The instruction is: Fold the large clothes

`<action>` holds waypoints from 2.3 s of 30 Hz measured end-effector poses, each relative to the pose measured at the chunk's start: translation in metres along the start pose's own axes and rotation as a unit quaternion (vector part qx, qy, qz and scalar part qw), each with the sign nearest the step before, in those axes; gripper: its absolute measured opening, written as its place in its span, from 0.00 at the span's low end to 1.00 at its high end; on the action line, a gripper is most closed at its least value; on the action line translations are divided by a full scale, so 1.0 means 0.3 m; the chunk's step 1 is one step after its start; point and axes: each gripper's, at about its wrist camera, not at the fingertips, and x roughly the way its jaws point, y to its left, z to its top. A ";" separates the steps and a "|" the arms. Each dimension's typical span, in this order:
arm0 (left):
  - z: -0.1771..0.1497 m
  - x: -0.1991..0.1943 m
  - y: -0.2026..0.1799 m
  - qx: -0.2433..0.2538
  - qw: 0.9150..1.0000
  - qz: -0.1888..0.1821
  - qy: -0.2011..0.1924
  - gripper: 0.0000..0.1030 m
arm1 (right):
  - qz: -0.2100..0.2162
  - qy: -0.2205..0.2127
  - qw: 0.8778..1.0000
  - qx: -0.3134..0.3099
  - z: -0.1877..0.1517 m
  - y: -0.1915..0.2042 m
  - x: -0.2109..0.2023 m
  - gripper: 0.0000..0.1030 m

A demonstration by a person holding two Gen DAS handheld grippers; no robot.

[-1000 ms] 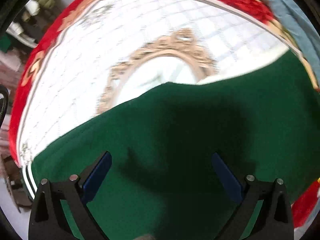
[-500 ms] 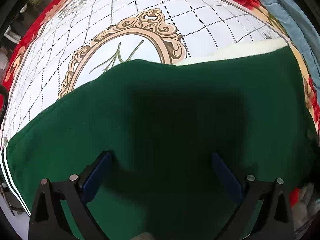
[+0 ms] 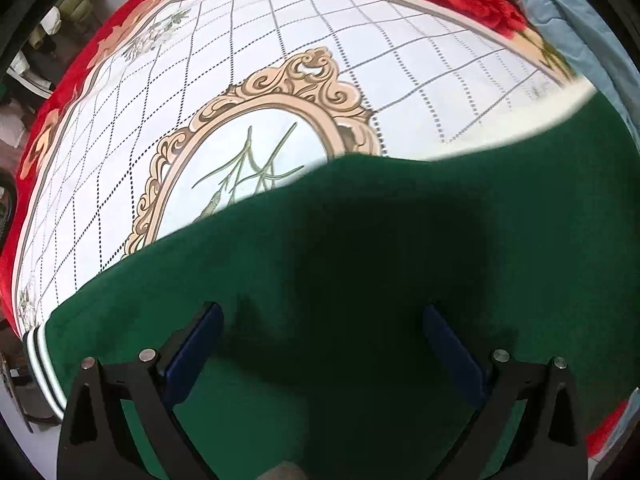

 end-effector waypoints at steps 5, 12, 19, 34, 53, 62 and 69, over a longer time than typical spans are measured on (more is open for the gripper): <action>-0.012 0.064 0.053 0.005 1.000 -0.011 0.024 1.00 | -0.024 0.021 0.999 0.006 0.044 -0.098 -0.033 0.37; -0.052 0.104 0.013 0.015 1.000 -0.005 0.024 1.00 | 0.005 0.050 0.999 0.019 0.103 -0.239 0.113 0.85; -0.103 0.104 0.016 0.017 0.999 -0.002 0.034 1.00 | -0.021 0.027 0.999 -0.042 0.079 -0.027 0.108 0.18; -0.140 -0.156 0.315 -0.105 0.993 -0.046 -0.025 1.00 | -0.052 0.061 0.944 -0.321 -0.342 0.704 0.138 0.17; -0.908 -0.539 1.324 -0.373 0.924 0.081 -0.027 1.00 | -0.160 0.349 0.659 -0.647 -1.606 0.538 0.633 0.69; -0.706 -0.688 1.208 -0.328 0.940 -0.016 -0.096 1.00 | -0.167 0.406 0.739 -0.512 -1.309 0.476 0.271 0.81; -0.614 -0.259 0.919 -0.165 0.982 0.085 0.038 1.00 | -0.234 0.315 0.843 -0.367 -0.835 0.292 0.272 0.84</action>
